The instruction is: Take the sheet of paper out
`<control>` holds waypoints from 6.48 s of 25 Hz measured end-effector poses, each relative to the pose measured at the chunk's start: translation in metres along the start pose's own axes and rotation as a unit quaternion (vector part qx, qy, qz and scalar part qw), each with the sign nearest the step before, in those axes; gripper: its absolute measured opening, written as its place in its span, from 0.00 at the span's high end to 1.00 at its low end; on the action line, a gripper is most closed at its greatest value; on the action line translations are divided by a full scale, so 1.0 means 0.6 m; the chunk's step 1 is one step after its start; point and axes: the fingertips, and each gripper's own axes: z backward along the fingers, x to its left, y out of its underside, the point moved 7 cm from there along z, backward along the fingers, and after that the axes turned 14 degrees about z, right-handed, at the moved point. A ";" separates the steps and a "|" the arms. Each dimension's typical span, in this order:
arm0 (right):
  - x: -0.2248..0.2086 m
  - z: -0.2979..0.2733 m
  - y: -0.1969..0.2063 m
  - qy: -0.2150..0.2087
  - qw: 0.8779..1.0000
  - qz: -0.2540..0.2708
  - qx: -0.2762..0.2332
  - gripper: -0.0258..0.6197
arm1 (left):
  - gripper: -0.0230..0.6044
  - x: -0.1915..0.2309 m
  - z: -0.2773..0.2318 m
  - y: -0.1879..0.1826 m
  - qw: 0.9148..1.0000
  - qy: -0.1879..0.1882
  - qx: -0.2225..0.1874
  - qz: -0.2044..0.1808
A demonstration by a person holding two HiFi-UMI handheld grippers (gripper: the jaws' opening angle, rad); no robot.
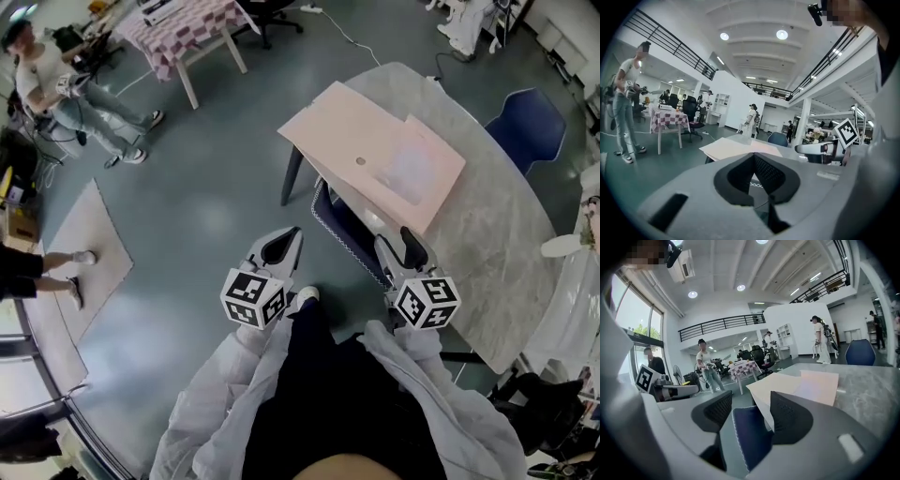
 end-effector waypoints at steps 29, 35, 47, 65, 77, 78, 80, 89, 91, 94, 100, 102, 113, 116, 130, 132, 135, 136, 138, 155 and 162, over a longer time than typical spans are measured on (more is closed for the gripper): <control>-0.173 -0.126 -0.031 0.113 0.993 0.007 0.019 0.58 | 0.96 0.078 -0.336 -0.122 0.988 0.101 0.117 -0.024; -0.229 -0.132 -0.015 0.141 0.990 -0.001 0.026 0.58 | 0.89 0.043 -0.468 -0.093 0.971 0.134 0.196 0.003; -0.318 -0.143 0.021 0.148 0.988 -0.031 0.042 0.58 | 0.72 0.008 -0.702 -0.022 0.933 0.131 0.335 0.025; -0.363 -0.155 0.036 0.128 0.990 -0.063 0.020 0.58 | 0.74 0.011 -0.819 0.066 0.888 0.054 0.455 -0.049; -0.384 -0.138 0.048 0.123 0.990 -0.072 0.012 0.58 | 0.96 0.014 -0.825 0.074 0.890 0.011 0.444 -0.107; -0.385 -0.136 0.049 0.122 0.990 -0.072 0.013 0.58 | 0.96 0.012 -0.825 0.074 0.889 0.011 0.444 -0.113; -0.387 -0.133 0.051 0.121 0.990 -0.072 0.013 0.58 | 0.96 0.009 -0.825 0.074 0.889 0.010 0.442 -0.119; -0.382 -0.130 0.051 0.120 0.989 -0.084 0.013 0.58 | 0.96 0.004 -0.808 0.049 0.903 0.053 0.416 -0.090; -0.378 -0.131 0.051 0.121 0.989 -0.085 0.014 0.58 | 0.96 0.008 -0.801 0.037 0.911 0.074 0.403 -0.040; -0.370 -0.132 0.047 0.123 0.988 -0.088 0.014 0.58 | 0.96 0.021 -0.784 0.015 0.920 0.092 0.380 0.032; -0.344 -0.134 0.032 0.137 0.987 -0.079 0.018 0.58 | 0.96 0.060 -0.734 -0.031 0.930 0.105 0.344 0.074; -0.337 -0.134 0.027 0.141 0.987 -0.075 0.016 0.58 | 0.96 0.070 -0.716 -0.047 0.935 0.110 0.328 0.077; -0.282 -0.151 -0.019 0.155 0.987 -0.041 0.024 0.58 | 0.96 0.129 -0.599 -0.143 0.958 0.134 0.226 0.114; -0.263 -0.172 -0.038 0.158 0.986 -0.039 0.021 0.58 | 0.96 0.162 -0.561 -0.180 0.964 0.135 0.190 0.128; -0.195 -0.181 -0.102 0.180 0.983 -0.021 -0.001 0.58 | 0.96 0.229 -0.377 -0.304 0.986 0.124 0.079 0.079; -0.192 -0.171 -0.107 0.191 0.981 -0.022 -0.005 0.58 | 0.96 0.224 -0.355 -0.316 0.988 0.123 0.070 0.058; -0.189 -0.153 -0.104 0.207 0.978 -0.024 -0.010 0.58 | 0.96 0.214 -0.329 -0.323 0.989 0.128 0.057 0.048; -0.189 -0.147 -0.103 0.212 0.977 -0.023 -0.011 0.58 | 0.96 0.210 -0.322 -0.324 0.989 0.129 0.051 0.049; -0.190 -0.136 -0.102 0.222 0.975 -0.023 -0.013 0.58 | 0.96 0.204 -0.311 -0.324 0.990 0.124 0.040 0.048; -0.193 -0.092 -0.085 0.257 0.964 -0.062 -0.021 0.95 | 0.96 0.148 -0.336 -0.262 0.990 0.128 0.061 0.006; -0.196 -0.093 -0.079 0.233 0.971 -0.053 -0.010 0.94 | 0.96 0.128 -0.341 -0.251 0.989 0.132 0.069 -0.006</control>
